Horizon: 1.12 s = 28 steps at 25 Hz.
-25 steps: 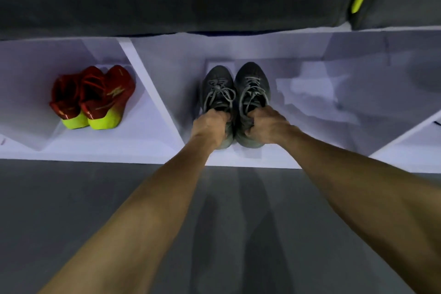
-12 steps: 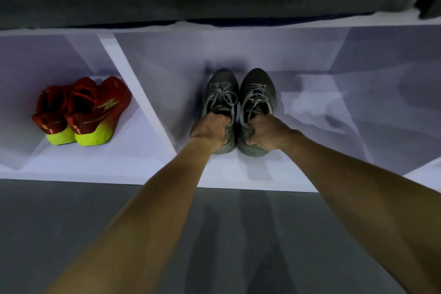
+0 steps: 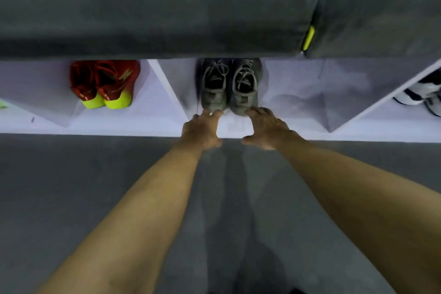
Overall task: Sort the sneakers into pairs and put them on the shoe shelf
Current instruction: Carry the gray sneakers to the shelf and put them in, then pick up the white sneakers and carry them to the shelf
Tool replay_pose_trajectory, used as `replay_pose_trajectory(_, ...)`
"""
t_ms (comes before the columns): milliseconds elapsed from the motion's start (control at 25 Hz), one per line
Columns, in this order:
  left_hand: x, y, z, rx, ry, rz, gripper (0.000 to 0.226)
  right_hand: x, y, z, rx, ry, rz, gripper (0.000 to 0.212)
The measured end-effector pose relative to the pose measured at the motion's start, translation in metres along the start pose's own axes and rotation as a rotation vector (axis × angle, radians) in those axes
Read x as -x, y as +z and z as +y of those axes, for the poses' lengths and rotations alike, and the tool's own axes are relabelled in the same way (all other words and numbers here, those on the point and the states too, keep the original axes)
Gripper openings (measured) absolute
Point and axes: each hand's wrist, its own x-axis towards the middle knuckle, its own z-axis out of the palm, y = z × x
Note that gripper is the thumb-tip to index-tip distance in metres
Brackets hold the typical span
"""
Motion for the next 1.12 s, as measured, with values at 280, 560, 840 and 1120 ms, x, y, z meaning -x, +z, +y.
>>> replay_pose_trajectory(280, 0.172, -0.101, 0.035, 0.093, -0.02, -0.251, 0.075, 0.174, -0.099, -0.049, -0.029, 0.121, -0.244, 0.061)
replay_pose_trajectory(560, 0.355, -0.215, 0.068, 0.211, -0.032, -0.335, 0.067, 0.36, -0.204, -0.105, -0.146, 0.082, -0.388, 0.061)
replay_pose_trajectory(840, 0.48, -0.264, 0.081, 0.33, -0.117, -0.322, 0.065, 0.462, -0.273, -0.136, -0.139, 0.0, -0.405, 0.066)
replay_pose_trajectory(1120, 0.541, -0.248, 0.078, 0.55, -0.331, -0.272, 0.065, 0.486, -0.282, -0.144, -0.091, -0.097, -0.425, 0.056)
